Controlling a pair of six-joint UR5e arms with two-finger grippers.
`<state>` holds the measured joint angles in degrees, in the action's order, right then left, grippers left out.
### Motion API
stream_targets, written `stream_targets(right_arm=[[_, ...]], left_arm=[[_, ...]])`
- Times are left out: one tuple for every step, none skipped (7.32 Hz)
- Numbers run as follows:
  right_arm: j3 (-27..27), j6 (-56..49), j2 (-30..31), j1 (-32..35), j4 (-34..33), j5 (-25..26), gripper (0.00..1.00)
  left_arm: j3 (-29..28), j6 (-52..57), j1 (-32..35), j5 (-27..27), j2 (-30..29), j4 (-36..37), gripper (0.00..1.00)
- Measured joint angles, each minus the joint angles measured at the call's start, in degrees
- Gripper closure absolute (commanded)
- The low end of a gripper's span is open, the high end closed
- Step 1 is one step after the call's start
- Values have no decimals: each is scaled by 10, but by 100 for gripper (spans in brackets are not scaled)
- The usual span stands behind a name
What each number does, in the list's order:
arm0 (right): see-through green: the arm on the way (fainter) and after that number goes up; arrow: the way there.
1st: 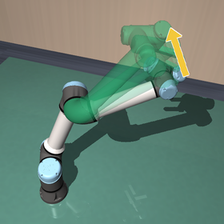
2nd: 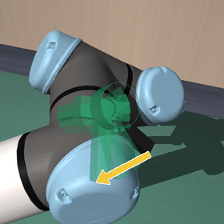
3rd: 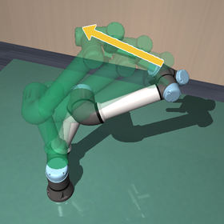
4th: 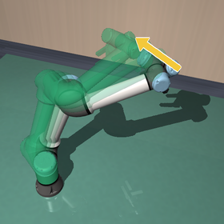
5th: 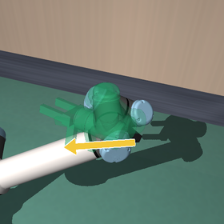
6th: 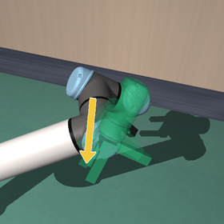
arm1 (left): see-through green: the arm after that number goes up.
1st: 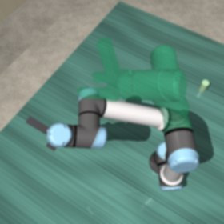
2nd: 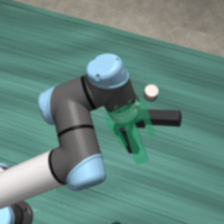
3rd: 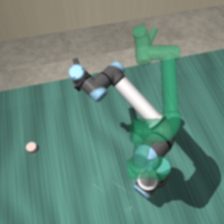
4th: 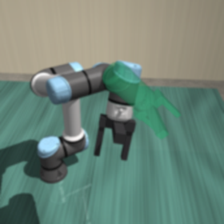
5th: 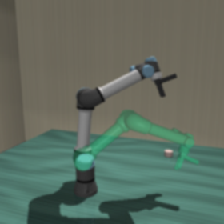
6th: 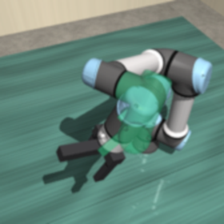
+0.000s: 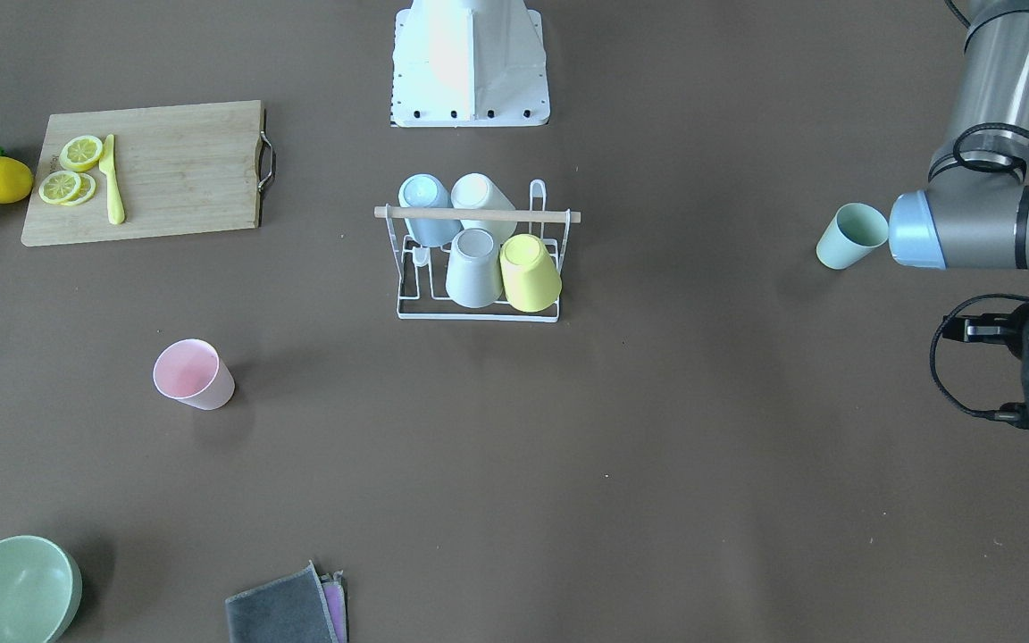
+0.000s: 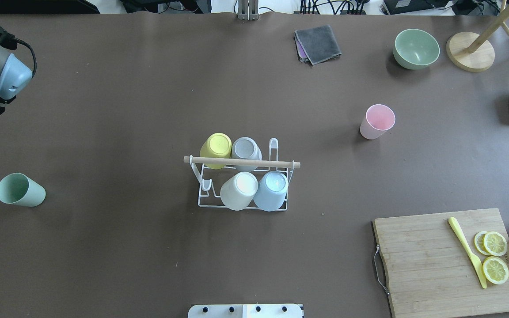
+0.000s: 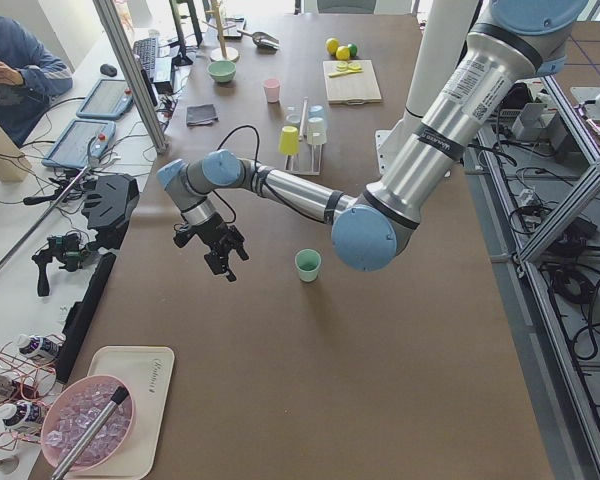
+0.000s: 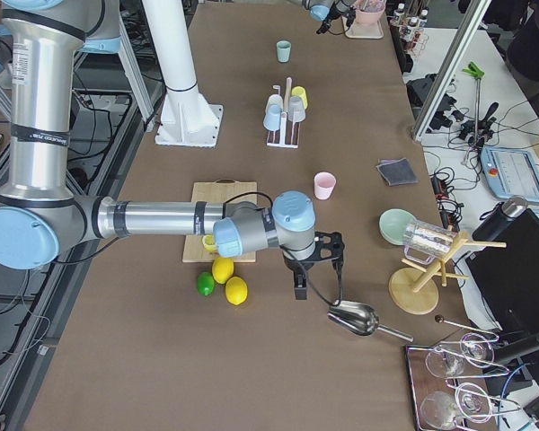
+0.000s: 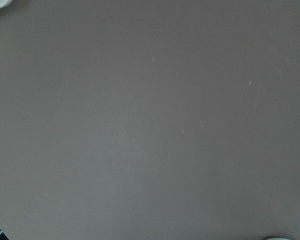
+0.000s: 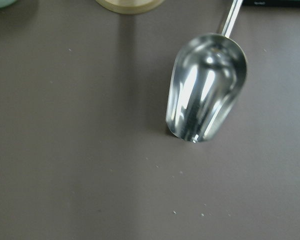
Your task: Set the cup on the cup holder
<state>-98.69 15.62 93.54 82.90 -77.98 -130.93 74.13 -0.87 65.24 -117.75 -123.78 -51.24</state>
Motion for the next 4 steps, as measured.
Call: stream_targets(right_arm=[[-2,21,-67,-32,-61,10,0],[-2,37,-125,-59,-115,17,0],[-1,56,-163,-81,-144,18,0],[-2,91,-188,-109,-155,18,0]], left_arm=[[-3,38,-9,8,-7,13,2],[-6,104,-17,22,-11,18,2],[-11,152,-21,31,-13,25,2],[-22,175,-23,34,-20,47,2]])
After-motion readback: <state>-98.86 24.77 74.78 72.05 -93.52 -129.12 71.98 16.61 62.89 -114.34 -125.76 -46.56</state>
